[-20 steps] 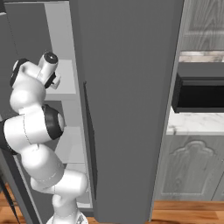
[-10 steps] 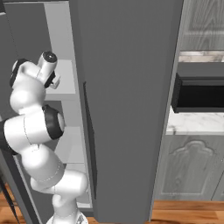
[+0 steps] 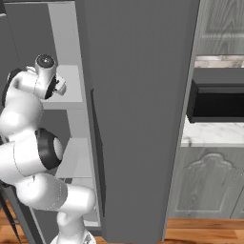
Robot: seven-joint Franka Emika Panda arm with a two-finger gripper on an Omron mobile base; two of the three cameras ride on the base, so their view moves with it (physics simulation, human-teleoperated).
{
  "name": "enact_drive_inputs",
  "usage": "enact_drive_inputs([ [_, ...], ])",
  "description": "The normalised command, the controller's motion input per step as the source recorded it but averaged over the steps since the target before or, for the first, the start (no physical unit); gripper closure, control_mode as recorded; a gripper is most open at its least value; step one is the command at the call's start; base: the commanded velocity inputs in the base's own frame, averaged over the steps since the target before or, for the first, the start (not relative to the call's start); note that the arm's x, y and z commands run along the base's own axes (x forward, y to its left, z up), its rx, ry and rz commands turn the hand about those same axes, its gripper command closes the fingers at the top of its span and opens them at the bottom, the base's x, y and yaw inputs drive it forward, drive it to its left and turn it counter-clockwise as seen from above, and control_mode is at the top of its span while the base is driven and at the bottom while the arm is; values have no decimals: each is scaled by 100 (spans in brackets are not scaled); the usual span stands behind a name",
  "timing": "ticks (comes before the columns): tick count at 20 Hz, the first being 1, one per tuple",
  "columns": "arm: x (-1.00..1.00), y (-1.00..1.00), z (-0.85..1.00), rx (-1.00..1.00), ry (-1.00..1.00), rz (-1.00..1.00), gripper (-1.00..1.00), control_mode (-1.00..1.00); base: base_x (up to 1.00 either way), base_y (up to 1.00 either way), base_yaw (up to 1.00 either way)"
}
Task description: Take the bell pepper and bell pepper out of the freezer and place them in the tupperware container on the counter. Then put the tupperware containing the vegetables back in the freezer.
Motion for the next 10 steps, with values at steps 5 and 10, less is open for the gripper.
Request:
enact_drive_inputs([
  [5, -41, -51, 23, -2, -8, -10, 100, -100, 0, 0, 0],
  [10, -34, -61, 16, 0, 0, -4, 100, -100, 0, 0, 0],
])
